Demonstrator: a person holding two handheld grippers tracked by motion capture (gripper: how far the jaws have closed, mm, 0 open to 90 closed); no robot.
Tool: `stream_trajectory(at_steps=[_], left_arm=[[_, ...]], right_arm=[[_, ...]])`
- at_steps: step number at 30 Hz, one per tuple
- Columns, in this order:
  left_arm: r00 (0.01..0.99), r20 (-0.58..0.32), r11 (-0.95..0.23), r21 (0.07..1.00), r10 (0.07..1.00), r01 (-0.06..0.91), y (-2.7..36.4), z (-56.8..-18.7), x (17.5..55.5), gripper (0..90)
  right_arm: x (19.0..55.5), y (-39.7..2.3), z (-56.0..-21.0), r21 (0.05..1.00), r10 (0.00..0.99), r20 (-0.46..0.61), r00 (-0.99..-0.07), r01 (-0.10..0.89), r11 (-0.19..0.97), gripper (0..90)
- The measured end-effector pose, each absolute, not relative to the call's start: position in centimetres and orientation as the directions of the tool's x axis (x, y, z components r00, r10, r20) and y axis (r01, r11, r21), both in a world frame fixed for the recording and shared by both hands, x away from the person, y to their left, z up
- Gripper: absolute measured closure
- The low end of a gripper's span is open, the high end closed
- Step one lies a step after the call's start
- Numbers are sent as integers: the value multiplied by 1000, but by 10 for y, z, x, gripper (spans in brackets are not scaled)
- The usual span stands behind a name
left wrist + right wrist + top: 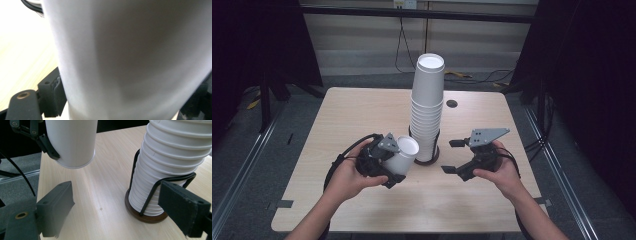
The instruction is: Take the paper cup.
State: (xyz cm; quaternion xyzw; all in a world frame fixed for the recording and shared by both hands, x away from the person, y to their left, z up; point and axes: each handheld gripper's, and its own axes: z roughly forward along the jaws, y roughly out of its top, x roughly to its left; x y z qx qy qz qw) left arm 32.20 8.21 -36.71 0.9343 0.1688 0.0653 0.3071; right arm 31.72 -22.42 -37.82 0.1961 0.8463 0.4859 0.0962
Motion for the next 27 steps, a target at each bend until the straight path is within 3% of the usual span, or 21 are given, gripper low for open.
stream_trajectory(at_steps=[27], left_arm=[[965,59,-877,434,255,205,47,-381,314,147]], right_arm=[[310,-216,-391,822,300,26,-954,191,536,123]])
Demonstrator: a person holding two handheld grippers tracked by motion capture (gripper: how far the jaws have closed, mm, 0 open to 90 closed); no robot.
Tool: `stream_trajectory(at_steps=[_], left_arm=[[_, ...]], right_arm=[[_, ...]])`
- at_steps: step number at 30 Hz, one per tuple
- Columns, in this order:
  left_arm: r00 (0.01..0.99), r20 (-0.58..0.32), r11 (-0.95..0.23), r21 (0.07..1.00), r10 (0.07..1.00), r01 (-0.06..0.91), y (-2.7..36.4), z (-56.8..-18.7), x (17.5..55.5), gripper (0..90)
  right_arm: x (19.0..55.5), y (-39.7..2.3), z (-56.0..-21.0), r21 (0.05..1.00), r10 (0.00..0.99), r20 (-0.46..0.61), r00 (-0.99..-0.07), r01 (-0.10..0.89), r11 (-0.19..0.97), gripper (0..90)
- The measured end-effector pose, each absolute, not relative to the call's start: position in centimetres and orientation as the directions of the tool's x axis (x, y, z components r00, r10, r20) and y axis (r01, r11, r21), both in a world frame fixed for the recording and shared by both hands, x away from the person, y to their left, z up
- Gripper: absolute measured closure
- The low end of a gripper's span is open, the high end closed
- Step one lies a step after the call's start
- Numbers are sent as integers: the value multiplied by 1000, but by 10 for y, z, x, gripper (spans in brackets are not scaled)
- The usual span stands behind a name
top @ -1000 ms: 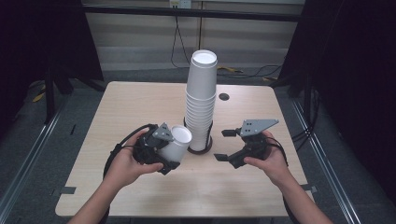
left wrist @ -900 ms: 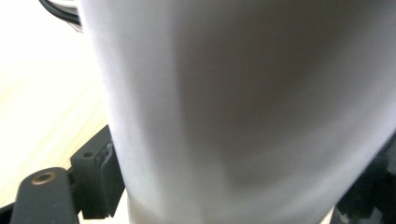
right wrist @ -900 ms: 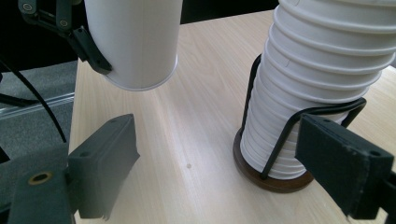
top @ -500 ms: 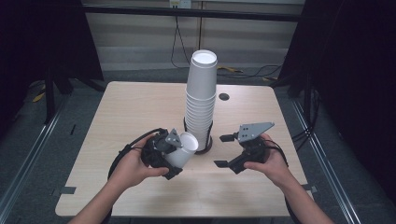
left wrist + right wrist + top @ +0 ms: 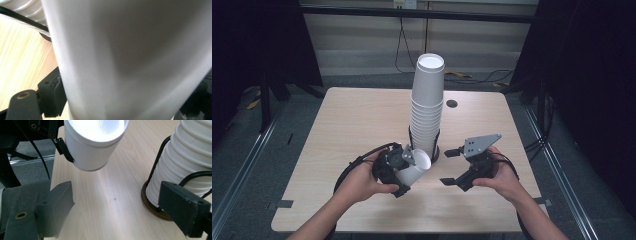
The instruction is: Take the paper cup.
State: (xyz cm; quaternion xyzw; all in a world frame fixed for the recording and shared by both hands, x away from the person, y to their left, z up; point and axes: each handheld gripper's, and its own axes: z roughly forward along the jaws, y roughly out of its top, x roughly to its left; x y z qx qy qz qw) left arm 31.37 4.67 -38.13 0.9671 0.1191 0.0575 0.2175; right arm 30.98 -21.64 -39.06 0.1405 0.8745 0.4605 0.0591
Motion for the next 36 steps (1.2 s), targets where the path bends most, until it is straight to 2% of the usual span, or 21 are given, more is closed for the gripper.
stream_trajectory(at_steps=[15,28,36], left_arm=[[977,48,-912,370,206,175,36,-386,313,146],[983,30,-917,365,181,158,20,-388,310,155],[987,25,-929,343,157,139,12,-388,311,155]], right_arm=[[307,-214,-392,796,269,17,-963,176,579,120],[306,-212,-391,802,243,32,-970,170,573,120],[307,-200,-386,789,194,40,-980,151,596,124]])
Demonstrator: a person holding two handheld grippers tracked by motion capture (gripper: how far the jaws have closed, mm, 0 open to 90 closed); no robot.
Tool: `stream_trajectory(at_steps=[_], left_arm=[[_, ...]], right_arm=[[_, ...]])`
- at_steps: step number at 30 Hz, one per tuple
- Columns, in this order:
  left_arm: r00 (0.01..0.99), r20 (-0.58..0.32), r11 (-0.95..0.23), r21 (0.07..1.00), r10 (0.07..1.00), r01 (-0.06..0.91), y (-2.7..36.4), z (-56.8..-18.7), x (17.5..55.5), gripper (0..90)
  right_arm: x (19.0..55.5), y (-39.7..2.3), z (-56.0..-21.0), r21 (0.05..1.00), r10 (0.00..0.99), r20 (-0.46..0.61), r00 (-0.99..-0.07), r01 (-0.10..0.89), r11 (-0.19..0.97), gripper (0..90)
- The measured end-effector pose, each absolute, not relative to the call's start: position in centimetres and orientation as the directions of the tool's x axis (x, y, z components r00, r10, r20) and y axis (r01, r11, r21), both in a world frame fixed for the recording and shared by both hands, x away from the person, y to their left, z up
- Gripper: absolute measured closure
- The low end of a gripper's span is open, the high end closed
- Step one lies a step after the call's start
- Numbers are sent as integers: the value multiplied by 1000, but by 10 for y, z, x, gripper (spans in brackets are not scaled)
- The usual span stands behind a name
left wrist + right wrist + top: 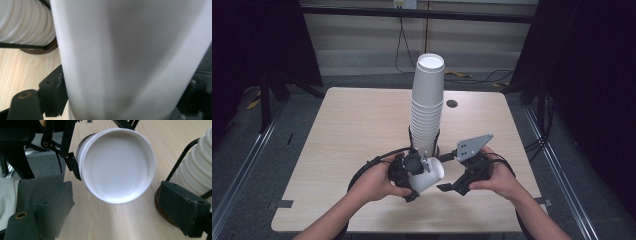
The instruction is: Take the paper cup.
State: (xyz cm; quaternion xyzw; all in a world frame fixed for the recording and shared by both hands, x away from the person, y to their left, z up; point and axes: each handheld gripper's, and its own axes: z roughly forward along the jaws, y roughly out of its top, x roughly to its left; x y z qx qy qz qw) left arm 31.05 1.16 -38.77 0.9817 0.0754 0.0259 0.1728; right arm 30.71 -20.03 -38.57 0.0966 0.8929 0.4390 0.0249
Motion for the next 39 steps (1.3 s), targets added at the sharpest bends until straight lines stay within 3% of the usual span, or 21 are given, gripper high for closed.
stream_trajectory(at_steps=[10,15,32,39], left_arm=[[992,17,-927,357,126,112,6,-388,310,154],[993,19,-929,357,113,99,3,-386,309,154],[995,50,-929,365,92,67,1,-385,310,151],[994,49,-891,449,99,67,8,-384,312,129]], right_arm=[[312,-185,-387,777,145,72,-987,147,613,137],[313,-180,-388,772,120,72,-990,132,622,216],[314,-183,-390,760,140,95,-986,163,630,228],[314,-185,-388,750,169,99,-981,185,635,238]])
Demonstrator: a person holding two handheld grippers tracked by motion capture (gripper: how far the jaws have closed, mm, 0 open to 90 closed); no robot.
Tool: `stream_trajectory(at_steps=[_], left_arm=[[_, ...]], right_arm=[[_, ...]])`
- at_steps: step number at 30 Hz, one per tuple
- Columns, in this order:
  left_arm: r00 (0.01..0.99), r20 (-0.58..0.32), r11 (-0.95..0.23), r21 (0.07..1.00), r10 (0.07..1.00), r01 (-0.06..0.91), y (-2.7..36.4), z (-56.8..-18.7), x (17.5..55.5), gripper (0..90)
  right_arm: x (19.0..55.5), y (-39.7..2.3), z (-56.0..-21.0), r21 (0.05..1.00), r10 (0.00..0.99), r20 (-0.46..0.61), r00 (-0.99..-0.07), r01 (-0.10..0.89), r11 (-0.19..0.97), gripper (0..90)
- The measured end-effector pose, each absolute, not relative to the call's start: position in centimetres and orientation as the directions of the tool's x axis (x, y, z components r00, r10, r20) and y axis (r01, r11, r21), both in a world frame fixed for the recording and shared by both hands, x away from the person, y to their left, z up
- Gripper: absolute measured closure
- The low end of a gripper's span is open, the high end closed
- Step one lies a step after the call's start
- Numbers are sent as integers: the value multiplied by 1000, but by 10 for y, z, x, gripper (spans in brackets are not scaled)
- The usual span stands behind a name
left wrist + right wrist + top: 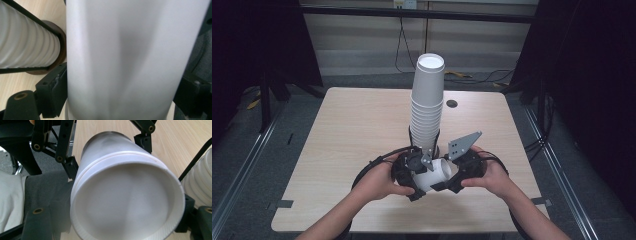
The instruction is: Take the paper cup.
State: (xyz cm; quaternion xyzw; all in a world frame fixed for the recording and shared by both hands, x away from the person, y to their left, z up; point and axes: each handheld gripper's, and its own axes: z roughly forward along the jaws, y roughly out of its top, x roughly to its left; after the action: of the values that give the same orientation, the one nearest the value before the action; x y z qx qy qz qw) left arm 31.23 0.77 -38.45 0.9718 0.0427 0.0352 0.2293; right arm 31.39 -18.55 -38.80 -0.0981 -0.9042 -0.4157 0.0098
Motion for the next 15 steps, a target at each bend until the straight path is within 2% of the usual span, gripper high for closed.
stream_trajectory(at_steps=[13,15], left_arm=[[994,48,-883,466,96,63,14,-382,311,131],[993,25,-870,485,112,86,18,-379,313,168]], right_arm=[[313,-184,-390,739,170,116,-979,199,643,242],[312,-184,-391,728,178,88,-980,185,660,243]])
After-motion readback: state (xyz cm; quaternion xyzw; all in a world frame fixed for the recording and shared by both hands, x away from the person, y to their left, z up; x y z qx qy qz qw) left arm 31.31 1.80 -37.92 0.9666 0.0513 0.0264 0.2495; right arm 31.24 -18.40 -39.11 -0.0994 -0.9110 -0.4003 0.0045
